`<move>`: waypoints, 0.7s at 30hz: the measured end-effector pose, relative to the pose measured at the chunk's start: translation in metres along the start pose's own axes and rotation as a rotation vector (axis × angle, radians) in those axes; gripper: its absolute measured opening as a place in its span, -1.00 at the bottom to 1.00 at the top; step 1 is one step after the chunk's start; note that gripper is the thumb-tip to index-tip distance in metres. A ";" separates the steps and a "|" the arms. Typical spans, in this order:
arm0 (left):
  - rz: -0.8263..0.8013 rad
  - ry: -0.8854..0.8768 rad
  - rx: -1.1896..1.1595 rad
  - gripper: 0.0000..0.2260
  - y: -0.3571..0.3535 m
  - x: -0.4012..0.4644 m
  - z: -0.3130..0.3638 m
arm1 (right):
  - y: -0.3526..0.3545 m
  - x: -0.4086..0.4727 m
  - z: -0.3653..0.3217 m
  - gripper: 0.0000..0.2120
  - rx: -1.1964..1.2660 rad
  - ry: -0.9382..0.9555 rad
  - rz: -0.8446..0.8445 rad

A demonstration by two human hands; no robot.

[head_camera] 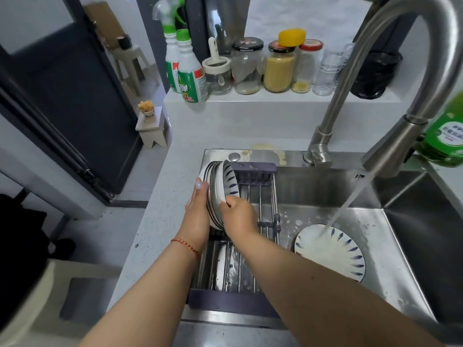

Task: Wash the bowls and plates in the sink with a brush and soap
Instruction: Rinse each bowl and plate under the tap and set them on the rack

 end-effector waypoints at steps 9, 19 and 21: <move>-0.014 -0.021 0.053 -0.59 0.003 0.001 -0.004 | -0.010 -0.001 -0.002 -0.52 -0.053 0.001 -0.055; 0.028 0.002 -0.060 -0.51 -0.002 -0.006 0.000 | -0.015 -0.005 0.003 -0.71 0.153 -0.050 -0.214; 0.075 -0.043 -0.042 -0.53 0.003 -0.007 0.005 | -0.011 -0.009 0.003 -0.75 0.205 -0.051 -0.251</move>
Point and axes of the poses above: each hand's wrist, its own x-axis towards the middle knuckle, its own y-axis out of the back of the hand, z = x × y, the point moved 8 cm from there along x, towards the middle knuckle, and after that the axes turned 7 degrees about z, right-handed, at the moved point
